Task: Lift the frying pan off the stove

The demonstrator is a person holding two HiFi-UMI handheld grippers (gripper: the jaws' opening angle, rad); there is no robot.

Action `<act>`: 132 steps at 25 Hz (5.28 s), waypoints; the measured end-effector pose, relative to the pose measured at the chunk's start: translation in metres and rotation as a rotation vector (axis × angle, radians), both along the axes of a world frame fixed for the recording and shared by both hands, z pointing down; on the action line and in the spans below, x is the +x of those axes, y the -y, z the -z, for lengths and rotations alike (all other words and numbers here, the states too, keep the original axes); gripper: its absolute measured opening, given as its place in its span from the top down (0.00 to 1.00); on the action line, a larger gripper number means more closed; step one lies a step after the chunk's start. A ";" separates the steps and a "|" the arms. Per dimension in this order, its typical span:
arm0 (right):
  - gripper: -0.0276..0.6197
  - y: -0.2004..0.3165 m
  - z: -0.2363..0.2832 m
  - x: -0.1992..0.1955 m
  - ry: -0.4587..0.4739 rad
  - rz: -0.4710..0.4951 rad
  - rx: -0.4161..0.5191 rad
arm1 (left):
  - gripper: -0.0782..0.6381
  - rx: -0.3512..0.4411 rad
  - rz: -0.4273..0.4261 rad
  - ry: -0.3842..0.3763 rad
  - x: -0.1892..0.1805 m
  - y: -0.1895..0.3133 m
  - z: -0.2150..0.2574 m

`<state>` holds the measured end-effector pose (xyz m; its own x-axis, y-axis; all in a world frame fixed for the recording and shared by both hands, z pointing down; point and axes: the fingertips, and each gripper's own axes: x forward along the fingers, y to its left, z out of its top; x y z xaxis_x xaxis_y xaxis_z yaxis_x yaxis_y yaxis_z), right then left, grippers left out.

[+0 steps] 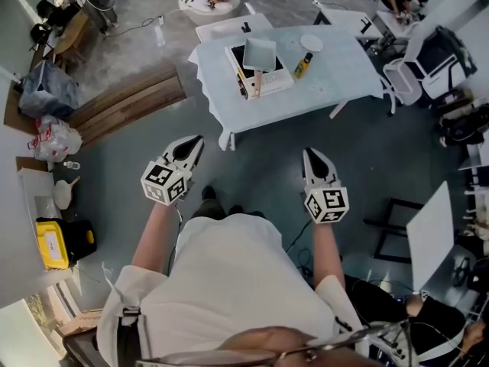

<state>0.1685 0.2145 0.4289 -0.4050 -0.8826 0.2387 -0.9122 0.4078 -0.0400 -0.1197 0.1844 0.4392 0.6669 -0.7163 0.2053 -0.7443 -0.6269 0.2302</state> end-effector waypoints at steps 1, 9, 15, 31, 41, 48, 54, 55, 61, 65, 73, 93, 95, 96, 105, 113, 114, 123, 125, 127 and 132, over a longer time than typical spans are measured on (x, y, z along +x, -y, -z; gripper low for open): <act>0.90 0.001 -0.001 0.001 0.003 0.001 -0.002 | 0.85 0.000 0.001 0.002 0.001 0.000 -0.001; 0.90 0.015 -0.005 0.003 0.008 0.006 -0.012 | 0.85 -0.008 0.007 0.001 0.003 0.012 -0.006; 0.90 0.034 -0.013 -0.001 0.003 0.003 -0.029 | 0.85 -0.011 -0.006 0.007 0.005 0.032 -0.013; 0.90 0.117 -0.029 -0.014 -0.006 -0.045 -0.069 | 0.85 -0.040 -0.051 0.001 -0.008 0.139 -0.027; 0.90 0.179 -0.039 -0.026 -0.006 -0.091 -0.101 | 0.85 -0.070 -0.125 0.006 -0.004 0.214 -0.037; 0.90 0.218 -0.036 -0.037 -0.019 -0.136 -0.098 | 0.85 -0.079 -0.183 0.007 -0.009 0.263 -0.043; 0.90 0.242 -0.029 -0.043 -0.033 -0.180 -0.094 | 0.85 -0.075 -0.228 0.007 -0.010 0.296 -0.043; 0.90 0.245 -0.029 -0.044 -0.037 -0.187 -0.094 | 0.85 -0.076 -0.233 0.006 -0.010 0.301 -0.043; 0.90 0.253 -0.029 -0.043 -0.047 -0.204 -0.103 | 0.85 -0.079 -0.259 0.003 -0.005 0.316 -0.043; 0.90 0.261 -0.033 -0.038 -0.050 -0.222 -0.118 | 0.85 -0.088 -0.271 0.003 0.001 0.322 -0.044; 0.90 0.279 -0.040 -0.035 -0.045 -0.179 -0.140 | 0.85 -0.103 -0.266 0.005 0.012 0.328 -0.049; 0.90 0.366 -0.097 -0.021 0.009 0.117 -0.284 | 0.85 -0.186 -0.146 -0.020 0.067 0.368 -0.081; 0.90 0.372 -0.106 -0.022 0.019 0.146 -0.306 | 0.85 -0.198 -0.138 -0.024 0.073 0.369 -0.088; 0.90 0.374 -0.111 -0.023 0.024 0.160 -0.318 | 0.85 -0.204 -0.135 -0.025 0.076 0.369 -0.092; 0.90 0.396 -0.164 -0.026 0.085 0.275 -0.451 | 0.85 -0.286 -0.123 -0.040 0.107 0.370 -0.130; 0.89 0.404 -0.206 -0.034 0.143 0.362 -0.563 | 0.83 -0.382 -0.121 -0.041 0.128 0.365 -0.169; 0.88 0.404 -0.211 -0.036 0.153 0.372 -0.580 | 0.81 -0.400 -0.122 -0.043 0.131 0.363 -0.175; 0.71 0.397 -0.259 -0.057 0.260 0.430 -0.754 | 0.66 -0.577 -0.152 -0.069 0.154 0.342 -0.226; 0.69 0.395 -0.268 -0.061 0.281 0.437 -0.787 | 0.63 -0.614 -0.162 -0.073 0.159 0.336 -0.236; 0.66 0.395 -0.277 -0.065 0.305 0.441 -0.821 | 0.61 -0.645 -0.171 -0.077 0.163 0.332 -0.246; 0.58 0.393 -0.293 -0.073 0.384 0.451 -0.903 | 0.55 -0.725 -0.201 -0.109 0.177 0.322 -0.264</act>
